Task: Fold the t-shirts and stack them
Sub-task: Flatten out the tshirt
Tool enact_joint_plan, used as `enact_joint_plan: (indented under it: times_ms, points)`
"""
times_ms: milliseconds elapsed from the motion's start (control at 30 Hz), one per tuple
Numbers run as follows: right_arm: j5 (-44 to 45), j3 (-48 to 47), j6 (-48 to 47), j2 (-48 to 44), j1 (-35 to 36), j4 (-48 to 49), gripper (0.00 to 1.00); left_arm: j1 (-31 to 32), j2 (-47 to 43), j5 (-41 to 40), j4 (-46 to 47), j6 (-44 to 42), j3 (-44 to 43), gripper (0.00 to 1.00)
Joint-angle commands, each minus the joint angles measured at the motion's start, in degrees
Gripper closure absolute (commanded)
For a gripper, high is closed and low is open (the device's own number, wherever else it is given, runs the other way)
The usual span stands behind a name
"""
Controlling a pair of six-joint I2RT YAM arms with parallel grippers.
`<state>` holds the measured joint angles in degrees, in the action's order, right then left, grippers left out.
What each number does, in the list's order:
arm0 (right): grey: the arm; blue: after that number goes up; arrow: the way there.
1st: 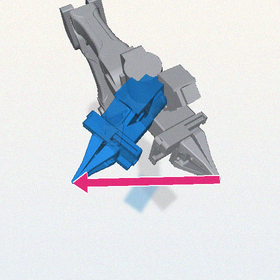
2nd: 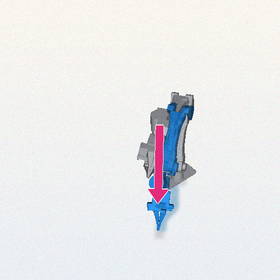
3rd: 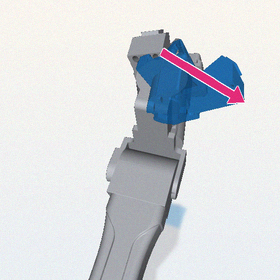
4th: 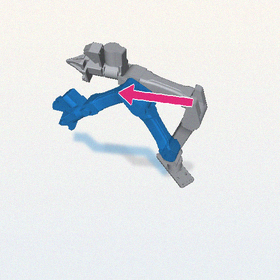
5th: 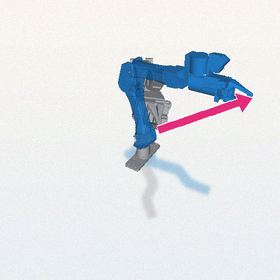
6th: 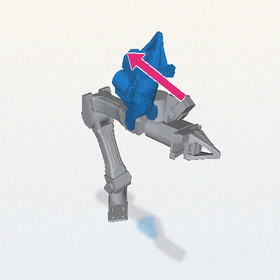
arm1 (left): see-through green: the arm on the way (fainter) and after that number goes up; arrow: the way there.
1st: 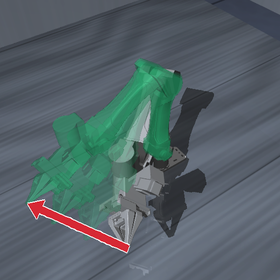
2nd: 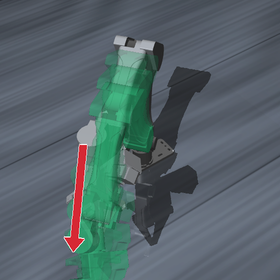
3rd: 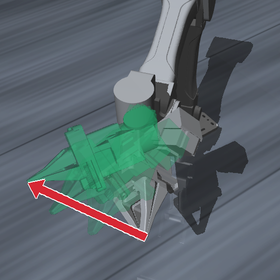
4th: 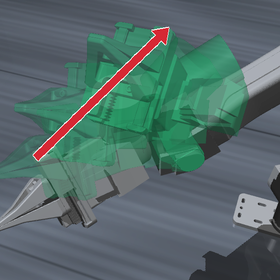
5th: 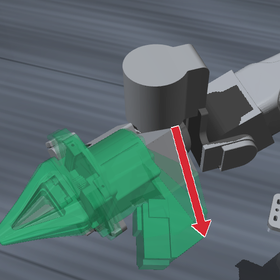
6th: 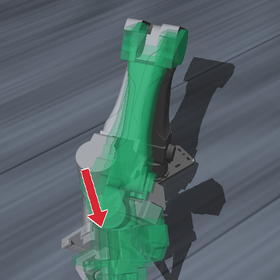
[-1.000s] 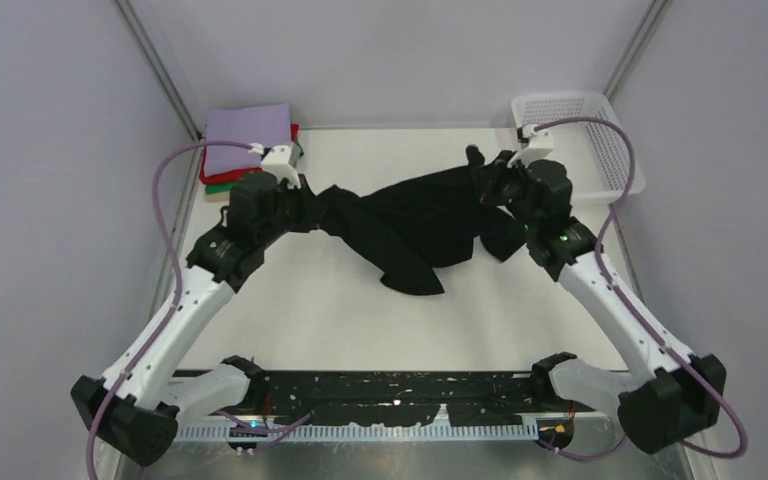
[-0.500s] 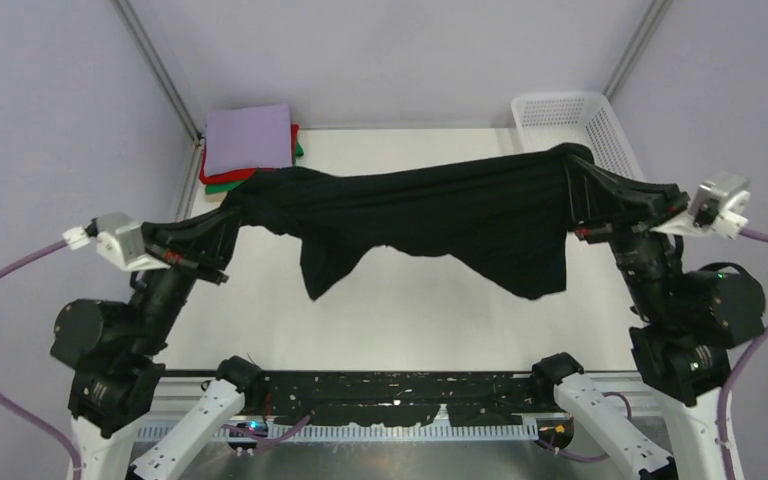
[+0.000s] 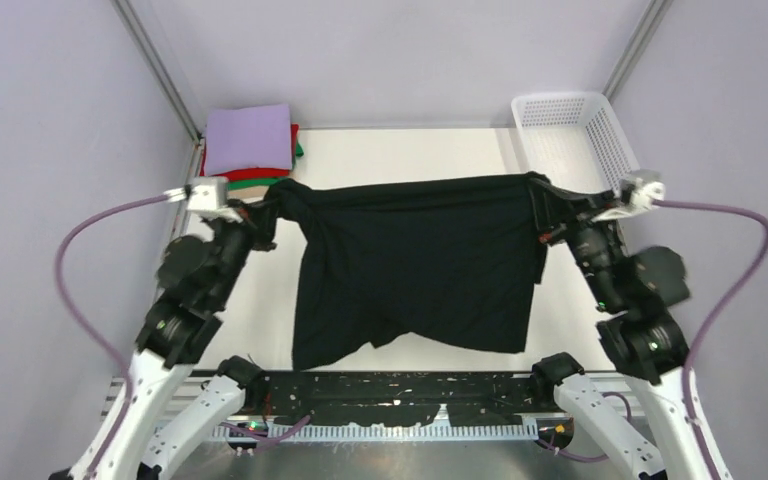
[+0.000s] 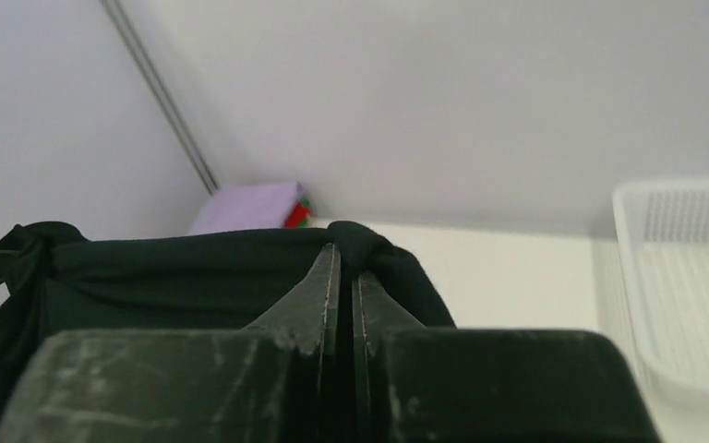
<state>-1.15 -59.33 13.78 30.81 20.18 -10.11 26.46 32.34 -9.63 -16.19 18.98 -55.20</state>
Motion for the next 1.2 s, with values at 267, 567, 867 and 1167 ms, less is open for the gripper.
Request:
enact_joint_plan:
  times_ms: [267, 567, 867, 1167]
  points:
    - [4.5, 0.2, 2.7, 48.1, -0.5, 1.6, 0.44, -20.7, 44.9, 4.1, 0.1, 11.8, -0.2, 0.49]
    - [17.4, 0.6, 4.1, 44.2, -1.7, 0.4, 0.05, -21.6, 41.7, 11.0, -6.2, 12.1, -4.1, 0.00]
    - [10.5, 20.8, 16.6, 20.3, -15.7, 0.2, 0.04, -6.2, 22.9, 12.7, -12.3, 13.1, 13.0, 0.00]
    - [9.7, 27.3, 14.4, 14.3, -16.8, -2.3, 0.05, 8.2, 29.2, 10.7, -12.4, 19.7, 16.8, 0.02]
